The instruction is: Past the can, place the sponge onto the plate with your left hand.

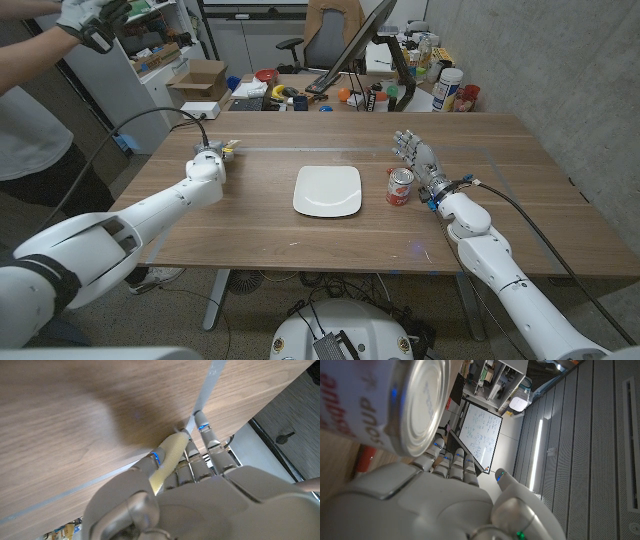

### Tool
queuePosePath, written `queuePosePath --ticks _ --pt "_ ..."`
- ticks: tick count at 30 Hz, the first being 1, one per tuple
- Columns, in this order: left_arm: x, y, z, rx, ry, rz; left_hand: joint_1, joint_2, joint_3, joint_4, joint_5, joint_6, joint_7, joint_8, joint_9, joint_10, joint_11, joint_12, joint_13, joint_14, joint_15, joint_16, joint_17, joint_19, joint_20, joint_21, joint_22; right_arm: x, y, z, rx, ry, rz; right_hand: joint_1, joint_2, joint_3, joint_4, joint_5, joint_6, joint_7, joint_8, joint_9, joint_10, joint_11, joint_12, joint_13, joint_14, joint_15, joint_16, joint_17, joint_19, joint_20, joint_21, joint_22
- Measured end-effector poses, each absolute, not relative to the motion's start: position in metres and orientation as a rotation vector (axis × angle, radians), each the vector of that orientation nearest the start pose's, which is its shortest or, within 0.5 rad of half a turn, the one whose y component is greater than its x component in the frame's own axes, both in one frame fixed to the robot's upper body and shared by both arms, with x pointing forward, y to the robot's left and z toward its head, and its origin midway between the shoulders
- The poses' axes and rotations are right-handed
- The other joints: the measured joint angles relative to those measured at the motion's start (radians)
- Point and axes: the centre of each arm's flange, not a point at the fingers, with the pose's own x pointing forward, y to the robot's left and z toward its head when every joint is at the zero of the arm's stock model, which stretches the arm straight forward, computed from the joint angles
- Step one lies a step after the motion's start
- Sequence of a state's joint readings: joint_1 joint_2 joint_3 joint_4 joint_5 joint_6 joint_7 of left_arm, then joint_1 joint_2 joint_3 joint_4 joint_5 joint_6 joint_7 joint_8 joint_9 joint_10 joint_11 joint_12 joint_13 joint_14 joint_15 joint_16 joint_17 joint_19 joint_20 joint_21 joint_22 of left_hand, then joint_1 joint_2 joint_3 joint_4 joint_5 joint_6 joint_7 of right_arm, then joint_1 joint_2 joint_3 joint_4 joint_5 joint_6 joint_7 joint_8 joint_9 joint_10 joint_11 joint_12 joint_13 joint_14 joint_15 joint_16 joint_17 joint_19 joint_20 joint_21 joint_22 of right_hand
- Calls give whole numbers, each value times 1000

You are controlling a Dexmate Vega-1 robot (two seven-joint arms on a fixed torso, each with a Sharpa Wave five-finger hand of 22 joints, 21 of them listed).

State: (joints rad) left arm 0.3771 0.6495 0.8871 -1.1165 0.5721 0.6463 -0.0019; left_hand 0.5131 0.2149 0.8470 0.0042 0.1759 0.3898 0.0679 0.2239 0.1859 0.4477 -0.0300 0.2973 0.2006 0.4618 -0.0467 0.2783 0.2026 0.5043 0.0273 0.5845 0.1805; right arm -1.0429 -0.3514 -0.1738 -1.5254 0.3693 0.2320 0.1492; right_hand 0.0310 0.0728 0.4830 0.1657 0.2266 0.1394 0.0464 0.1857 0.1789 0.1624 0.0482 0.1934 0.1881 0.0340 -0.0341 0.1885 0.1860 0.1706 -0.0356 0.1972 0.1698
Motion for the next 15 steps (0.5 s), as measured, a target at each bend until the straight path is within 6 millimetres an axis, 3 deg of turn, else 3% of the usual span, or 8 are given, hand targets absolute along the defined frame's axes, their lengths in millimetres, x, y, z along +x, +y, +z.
queuePosePath --ticks 12,13,15 --pt "710 369 35 1494 23 471 11 3 10 10 0 7 3 0 0 8 0 -5 -1 8 -2 0 5 8 -6 0 0 612 -248 -43 -52 -654 292 0 0 0 0 0 0 0 0 0 0 0 0 0 0 0 0 0 0 0 0 0" --pt "703 365 48 1485 -21 478 13 3 11 11 0 7 3 0 0 8 0 -5 -1 8 -2 0 5 8 -6 0 0 612 -247 -43 -56 -653 302 0 0 0 0 0 0 0 0 0 0 0 0 0 0 0 0 0 0 0 0 0" --pt "701 363 52 1485 -33 480 17 -2 11 11 0 7 3 0 0 14 4 -5 -1 8 -2 0 5 8 -6 4 0 613 -247 -42 -55 -654 302 0 0 0 0 0 0 0 0 0 0 0 0 0 0 0 0 0 0 0 0 0"
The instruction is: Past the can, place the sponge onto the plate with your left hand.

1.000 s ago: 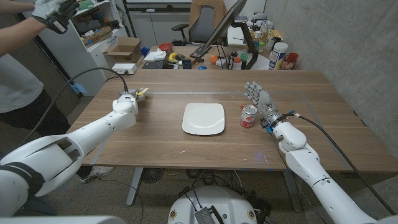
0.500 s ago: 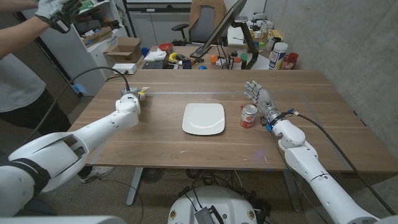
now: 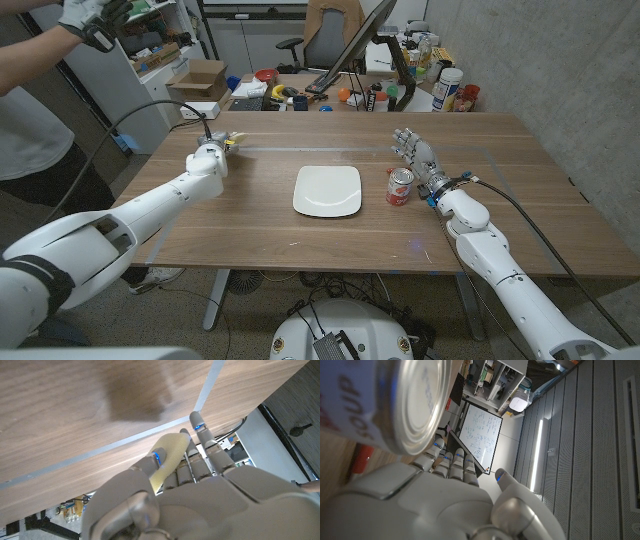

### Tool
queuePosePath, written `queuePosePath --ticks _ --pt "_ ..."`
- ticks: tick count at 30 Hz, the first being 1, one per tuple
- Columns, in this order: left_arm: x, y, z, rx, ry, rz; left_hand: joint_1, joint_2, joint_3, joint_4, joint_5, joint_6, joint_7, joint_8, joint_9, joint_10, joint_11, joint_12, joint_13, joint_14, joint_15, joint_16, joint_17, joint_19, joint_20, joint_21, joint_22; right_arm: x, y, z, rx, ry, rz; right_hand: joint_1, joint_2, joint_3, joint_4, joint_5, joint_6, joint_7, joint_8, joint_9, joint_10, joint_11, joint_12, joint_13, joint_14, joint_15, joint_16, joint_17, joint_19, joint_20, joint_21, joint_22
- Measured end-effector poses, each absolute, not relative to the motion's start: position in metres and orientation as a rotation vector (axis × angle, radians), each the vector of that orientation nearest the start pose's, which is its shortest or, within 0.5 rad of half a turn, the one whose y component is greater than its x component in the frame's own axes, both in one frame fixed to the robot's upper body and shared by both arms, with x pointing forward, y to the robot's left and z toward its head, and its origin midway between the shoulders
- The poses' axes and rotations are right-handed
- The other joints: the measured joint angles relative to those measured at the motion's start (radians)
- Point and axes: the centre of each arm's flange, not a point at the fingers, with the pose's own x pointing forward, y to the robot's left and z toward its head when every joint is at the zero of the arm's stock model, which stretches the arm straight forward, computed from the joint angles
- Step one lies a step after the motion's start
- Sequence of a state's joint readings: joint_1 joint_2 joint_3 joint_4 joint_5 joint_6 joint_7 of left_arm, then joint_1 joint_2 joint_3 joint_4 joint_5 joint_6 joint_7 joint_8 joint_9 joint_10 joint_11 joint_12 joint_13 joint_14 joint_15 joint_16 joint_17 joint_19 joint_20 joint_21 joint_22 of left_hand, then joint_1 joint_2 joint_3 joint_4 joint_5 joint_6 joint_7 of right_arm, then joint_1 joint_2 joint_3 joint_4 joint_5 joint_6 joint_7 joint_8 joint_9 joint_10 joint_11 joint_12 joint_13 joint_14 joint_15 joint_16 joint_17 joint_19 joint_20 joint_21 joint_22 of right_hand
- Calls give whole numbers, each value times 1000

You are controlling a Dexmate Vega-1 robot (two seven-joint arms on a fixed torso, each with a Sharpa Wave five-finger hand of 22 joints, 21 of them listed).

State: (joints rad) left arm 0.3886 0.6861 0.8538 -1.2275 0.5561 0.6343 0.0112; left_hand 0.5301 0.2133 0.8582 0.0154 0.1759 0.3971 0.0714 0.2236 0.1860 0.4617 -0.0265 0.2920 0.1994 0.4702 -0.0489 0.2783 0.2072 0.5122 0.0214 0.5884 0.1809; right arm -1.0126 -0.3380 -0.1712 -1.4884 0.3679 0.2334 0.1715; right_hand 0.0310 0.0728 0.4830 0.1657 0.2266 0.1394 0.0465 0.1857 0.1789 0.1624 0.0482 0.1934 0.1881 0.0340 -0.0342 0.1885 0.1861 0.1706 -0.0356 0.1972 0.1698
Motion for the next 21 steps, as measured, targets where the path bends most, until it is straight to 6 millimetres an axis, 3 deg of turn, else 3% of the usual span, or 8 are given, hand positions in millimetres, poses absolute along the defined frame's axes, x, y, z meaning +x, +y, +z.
queuePosePath --ticks 9,11,12,21 --pt "688 359 68 1497 -76 496 8 0 8 8 0 4 4 -7 0 1 0 -4 0 0 0 0 5 0 0 0 0 615 -248 -42 -51 -655 303 0 0 0 0 0 0 0 0 0 0 0 0 0 0 0 0 0 0 0 0 0" --pt "686 369 66 1500 -62 509 8 0 8 8 0 4 4 -8 0 0 0 -4 0 0 0 0 5 0 0 0 0 615 -248 -42 -50 -655 303 0 0 0 0 0 0 0 0 0 0 0 0 0 0 0 0 0 0 0 0 0" --pt "680 356 75 1497 -108 500 8 0 8 8 0 4 4 -8 0 0 0 -4 0 0 0 0 5 0 0 0 0 614 -247 -41 -52 -661 307 0 0 0 0 0 0 0 0 0 0 0 0 0 0 0 0 0 0 0 0 0" --pt "666 348 87 1503 -185 489 13 -3 10 14 0 7 7 -8 0 0 0 -8 0 0 0 0 5 0 0 0 0 612 -246 -40 -52 -670 311 0 0 0 0 0 0 0 0 0 0 0 0 0 0 0 0 0 0 0 0 0"
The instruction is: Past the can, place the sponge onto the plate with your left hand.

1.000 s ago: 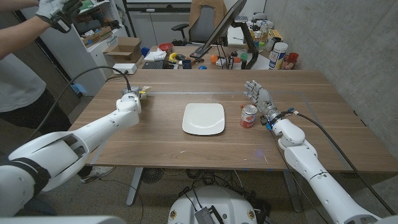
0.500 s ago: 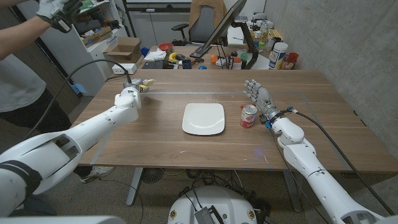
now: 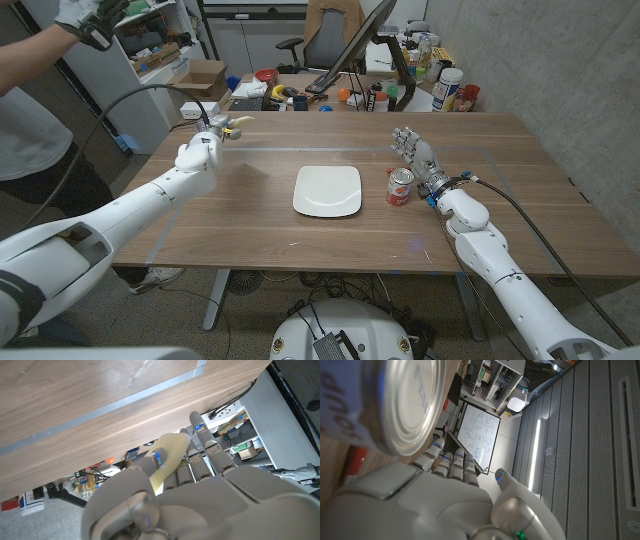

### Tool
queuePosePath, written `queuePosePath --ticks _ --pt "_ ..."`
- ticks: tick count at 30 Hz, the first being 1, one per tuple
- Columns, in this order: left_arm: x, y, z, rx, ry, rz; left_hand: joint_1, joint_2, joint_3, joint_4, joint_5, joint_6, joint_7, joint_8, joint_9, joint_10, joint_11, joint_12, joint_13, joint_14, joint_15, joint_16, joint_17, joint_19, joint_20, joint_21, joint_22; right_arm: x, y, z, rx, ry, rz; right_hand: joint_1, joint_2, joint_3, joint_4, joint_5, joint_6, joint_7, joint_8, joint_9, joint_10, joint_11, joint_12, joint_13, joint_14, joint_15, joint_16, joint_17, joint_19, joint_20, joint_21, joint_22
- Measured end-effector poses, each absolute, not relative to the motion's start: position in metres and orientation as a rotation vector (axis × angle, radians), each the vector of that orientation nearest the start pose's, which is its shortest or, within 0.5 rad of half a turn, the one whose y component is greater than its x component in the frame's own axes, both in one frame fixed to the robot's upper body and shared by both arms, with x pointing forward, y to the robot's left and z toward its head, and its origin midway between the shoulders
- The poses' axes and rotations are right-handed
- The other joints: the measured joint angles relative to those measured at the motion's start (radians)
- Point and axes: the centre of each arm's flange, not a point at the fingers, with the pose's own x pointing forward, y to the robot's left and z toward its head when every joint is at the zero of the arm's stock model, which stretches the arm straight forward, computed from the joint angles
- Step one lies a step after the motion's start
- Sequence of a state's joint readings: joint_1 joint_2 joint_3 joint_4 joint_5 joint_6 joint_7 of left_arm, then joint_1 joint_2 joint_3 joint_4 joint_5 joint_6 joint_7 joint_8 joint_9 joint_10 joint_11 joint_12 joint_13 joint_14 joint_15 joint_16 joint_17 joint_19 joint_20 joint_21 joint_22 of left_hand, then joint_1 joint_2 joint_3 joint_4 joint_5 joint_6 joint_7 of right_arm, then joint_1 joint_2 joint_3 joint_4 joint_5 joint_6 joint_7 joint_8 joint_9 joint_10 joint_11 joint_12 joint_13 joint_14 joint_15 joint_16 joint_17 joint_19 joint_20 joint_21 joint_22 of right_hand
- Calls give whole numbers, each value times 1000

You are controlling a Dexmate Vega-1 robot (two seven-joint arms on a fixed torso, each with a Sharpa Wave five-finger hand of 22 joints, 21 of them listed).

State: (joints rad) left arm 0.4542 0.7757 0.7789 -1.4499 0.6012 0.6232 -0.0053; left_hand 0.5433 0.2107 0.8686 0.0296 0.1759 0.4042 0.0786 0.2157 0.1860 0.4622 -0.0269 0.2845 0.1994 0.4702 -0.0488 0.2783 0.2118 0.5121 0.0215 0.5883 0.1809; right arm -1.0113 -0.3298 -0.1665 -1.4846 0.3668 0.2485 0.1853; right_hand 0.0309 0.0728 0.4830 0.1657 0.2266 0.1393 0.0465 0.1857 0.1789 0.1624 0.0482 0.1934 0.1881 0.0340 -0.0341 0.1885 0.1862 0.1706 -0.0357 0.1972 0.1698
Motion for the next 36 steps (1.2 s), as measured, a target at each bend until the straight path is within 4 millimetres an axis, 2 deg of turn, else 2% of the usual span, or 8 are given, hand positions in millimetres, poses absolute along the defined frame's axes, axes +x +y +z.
queuePosePath --ticks 5,19,25,26,36 --pt "651 341 98 1503 -249 487 6 -1 3 5 0 0 0 0 0 0 0 0 0 0 0 0 0 0 0 0 0 610 -245 -39 -53 -677 314 0 0 0 0 0 0 0 0 0 0 0 0 0 0 0 0 0 0 0 0 0" --pt "627 314 109 1557 -400 429 13 -2 -1 9 0 3 -4 -7 0 0 0 -4 0 0 0 0 5 0 0 0 0 604 -241 -39 -57 -693 324 0 0 0 0 0 0 0 0 0 0 0 0 0 0 0 0 0 0 0 0 0" --pt "624 306 112 1603 -447 420 16 0 3 13 0 3 -4 -7 0 0 0 -8 0 0 0 0 5 0 0 4 0 601 -241 -39 -60 -698 328 0 0 0 0 0 0 0 0 0 6 5 0 0 0 0 0 0 0 0 0 0" --pt "615 296 111 1611 -481 405 16 0 3 13 0 3 -4 -7 0 0 0 -8 0 0 0 0 5 0 0 4 0 601 -241 -38 -55 -701 322 0 0 0 0 0 0 0 0 0 6 5 0 0 0 0 0 0 0 0 0 0" --pt "596 266 111 1688 -604 346 22 -4 0 17 0 3 -4 -7 0 2 -2 -8 3 2 2 0 4 0 0 4 0 598 -242 -36 -59 -709 326 0 0 0 0 0 0 0 0 0 6 5 0 0 0 0 0 0 0 0 0 0"
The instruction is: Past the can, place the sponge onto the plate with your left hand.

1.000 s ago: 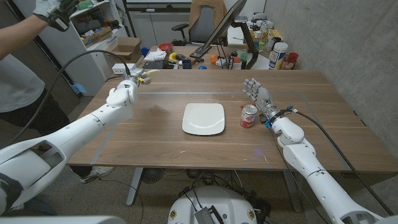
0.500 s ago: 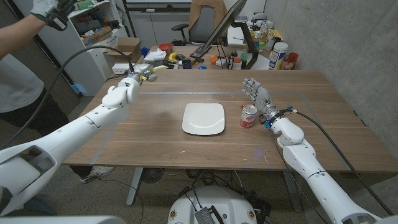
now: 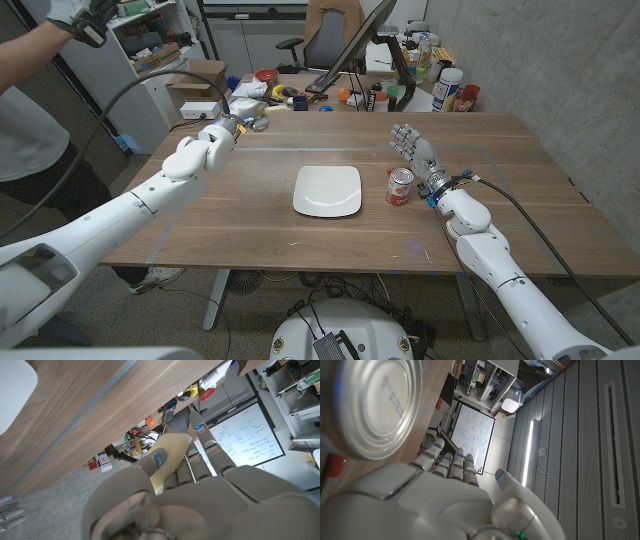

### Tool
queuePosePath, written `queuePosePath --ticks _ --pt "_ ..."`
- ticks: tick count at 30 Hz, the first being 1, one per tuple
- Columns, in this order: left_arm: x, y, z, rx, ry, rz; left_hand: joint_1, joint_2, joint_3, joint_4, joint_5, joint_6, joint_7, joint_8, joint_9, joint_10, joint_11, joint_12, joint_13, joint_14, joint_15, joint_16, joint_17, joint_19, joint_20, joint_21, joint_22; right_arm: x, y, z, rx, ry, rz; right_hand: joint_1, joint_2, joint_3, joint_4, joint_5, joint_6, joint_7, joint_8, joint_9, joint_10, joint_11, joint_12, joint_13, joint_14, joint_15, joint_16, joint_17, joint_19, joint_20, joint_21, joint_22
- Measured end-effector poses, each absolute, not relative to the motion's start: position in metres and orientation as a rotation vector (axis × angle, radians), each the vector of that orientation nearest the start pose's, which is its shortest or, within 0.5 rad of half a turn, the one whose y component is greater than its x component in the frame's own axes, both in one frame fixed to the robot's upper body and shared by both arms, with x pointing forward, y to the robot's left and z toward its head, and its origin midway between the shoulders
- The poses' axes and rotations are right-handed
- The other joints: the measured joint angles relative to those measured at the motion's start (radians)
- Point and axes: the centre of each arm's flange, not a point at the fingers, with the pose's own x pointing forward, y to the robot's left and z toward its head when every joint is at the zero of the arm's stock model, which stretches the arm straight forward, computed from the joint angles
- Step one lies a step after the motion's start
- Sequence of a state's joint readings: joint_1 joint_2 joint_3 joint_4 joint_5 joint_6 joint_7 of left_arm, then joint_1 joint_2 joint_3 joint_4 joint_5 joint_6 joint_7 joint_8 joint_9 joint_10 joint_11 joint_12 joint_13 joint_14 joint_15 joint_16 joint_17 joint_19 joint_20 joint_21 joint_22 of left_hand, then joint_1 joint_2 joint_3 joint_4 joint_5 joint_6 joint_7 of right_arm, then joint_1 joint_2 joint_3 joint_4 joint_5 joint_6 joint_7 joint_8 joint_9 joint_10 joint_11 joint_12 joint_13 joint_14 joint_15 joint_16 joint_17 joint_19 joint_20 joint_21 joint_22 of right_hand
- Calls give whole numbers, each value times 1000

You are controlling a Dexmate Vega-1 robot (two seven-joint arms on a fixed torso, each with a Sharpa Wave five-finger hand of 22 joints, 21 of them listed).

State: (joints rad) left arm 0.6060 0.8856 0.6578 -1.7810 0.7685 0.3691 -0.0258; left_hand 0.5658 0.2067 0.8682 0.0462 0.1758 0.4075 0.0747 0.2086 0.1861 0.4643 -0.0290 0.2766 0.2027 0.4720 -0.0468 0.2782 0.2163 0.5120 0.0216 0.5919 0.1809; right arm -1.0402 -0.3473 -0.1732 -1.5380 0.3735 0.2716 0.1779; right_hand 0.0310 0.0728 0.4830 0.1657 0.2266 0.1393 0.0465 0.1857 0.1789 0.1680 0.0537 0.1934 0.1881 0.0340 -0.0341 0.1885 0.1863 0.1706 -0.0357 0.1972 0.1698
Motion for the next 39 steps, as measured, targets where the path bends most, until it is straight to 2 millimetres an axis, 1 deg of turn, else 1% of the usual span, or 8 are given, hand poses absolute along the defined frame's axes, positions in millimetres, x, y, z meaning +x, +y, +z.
queuePosePath --ticks 3,4,19,20,25,29,37,39 --pt "595 262 110 1711 -620 330 6 -1 -1 1 0 5 -5 0 0 0 0 0 0 0 0 0 0 0 0 0 0 597 -241 -35 -62 -711 328 0 0 0 0 0 0 0 0 0 0 0 0 0 0 0 0 0 0 0 0 0" --pt "588 254 110 1716 -650 315 6 -1 -1 1 0 5 -5 0 0 0 0 0 0 0 0 0 0 0 0 0 0 596 -241 -35 -63 -712 329 0 0 0 0 0 0 0 0 0 0 0 0 0 0 0 0 0 0 0 0 0" --pt "564 225 104 1782 -772 229 6 -1 -1 1 0 5 -5 0 3 5 -5 -4 0 0 0 0 0 0 0 0 0 594 -241 -34 -66 -718 331 0 0 0 0 0 0 0 0 0 0 0 0 0 6 -6 0 0 0 0 0 0" --pt "562 222 103 1789 -782 221 6 -1 -1 1 0 5 -5 -5 3 5 -5 -7 0 0 0 0 0 0 0 0 0 594 -241 -34 -66 -720 332 0 0 3 -3 0 0 0 0 0 0 0 0 0 6 -6 0 0 0 0 0 0" --pt "553 211 101 1813 -823 188 10 -5 -1 1 -6 5 -5 -6 3 5 -5 -7 0 0 0 0 0 0 0 0 0 593 -241 -34 -64 -721 333 0 0 3 -3 0 0 0 0 0 0 0 0 0 5 -6 0 0 0 0 0 0" --pt "548 206 99 1824 -844 169 10 -5 -4 4 -6 11 -11 -6 3 5 -5 -7 0 0 0 0 0 0 0 0 0 593 -241 -34 -64 -721 334 0 0 3 -3 0 0 0 0 0 0 0 0 0 5 -6 0 0 0 0 0 0" --pt "540 191 92 1862 -899 102 11 -4 -4 4 -6 11 -11 -6 3 5 -5 -11 0 0 0 0 0 0 0 0 0 592 -240 -34 -67 -721 337 0 0 3 -3 0 0 0 0 0 0 0 0 0 5 -5 0 0 0 0 0 0" --pt "538 188 90 1870 -910 85 13 -3 -4 4 -6 11 -11 -6 3 9 -9 -11 0 0 0 0 0 -1 0 0 0 592 -240 -34 -67 -721 337 0 0 3 -3 0 0 0 0 0 0 0 0 0 5 -5 0 0 0 0 0 0"
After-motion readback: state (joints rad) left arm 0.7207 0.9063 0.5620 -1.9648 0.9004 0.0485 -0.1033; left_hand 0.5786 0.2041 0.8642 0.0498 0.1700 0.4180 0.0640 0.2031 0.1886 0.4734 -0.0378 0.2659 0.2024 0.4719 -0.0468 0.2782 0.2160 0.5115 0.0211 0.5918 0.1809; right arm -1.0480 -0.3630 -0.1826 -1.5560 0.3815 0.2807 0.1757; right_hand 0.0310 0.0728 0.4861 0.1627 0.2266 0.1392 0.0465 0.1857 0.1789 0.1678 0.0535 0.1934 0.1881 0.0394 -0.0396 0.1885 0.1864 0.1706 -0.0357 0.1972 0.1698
